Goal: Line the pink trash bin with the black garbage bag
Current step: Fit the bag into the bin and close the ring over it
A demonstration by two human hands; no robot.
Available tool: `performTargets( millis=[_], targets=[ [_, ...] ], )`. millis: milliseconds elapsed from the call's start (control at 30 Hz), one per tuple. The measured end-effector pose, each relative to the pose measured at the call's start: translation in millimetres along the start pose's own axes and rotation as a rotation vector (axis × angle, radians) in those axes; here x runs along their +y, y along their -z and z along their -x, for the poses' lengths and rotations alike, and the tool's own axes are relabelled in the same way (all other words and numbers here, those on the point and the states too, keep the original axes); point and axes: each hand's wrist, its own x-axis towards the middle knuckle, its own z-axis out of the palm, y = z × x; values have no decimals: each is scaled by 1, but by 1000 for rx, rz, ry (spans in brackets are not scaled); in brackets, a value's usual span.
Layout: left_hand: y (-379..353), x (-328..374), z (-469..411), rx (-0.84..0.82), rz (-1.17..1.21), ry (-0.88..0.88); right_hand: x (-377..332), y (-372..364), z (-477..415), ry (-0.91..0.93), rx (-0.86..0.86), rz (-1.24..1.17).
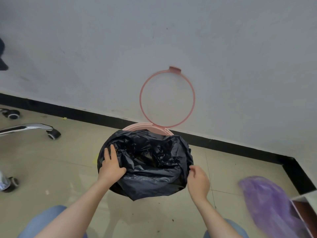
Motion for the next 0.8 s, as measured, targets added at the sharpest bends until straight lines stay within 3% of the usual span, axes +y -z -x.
performTargets(
  millis=[67,133,200,267,400,467,533,600,733,800],
  targets=[
    [1,-1,2,-5,-22,-7,-23,1,-15,222,-30,151],
    [2,-3,4,-3,-36,-4,-42,-5,-31,320,-261,278],
    [3,-5,6,-7,-55,-4,-55,-13,-49,247,-509,308],
    [6,-11,7,-47,-53,-4,-59,-24,-64,159,-620,290],
    [25,-20,6,-130,-61,39,-58,-44,-79,161,-627,346],
    [39,-13,4,61,-206,10,-56,-51,-81,191,-587,407],
    [47,1,0,340,-274,-125,-54,-55,-82,214,-553,435],
    [49,18,-8,506,-332,-268,-52,-58,-82,226,-541,434],
    [49,33,-35,295,-455,-167,-51,-61,-82,235,-522,423],
    [53,32,-53,260,-330,-143,-49,-61,-81,238,-514,430]
  ],
)
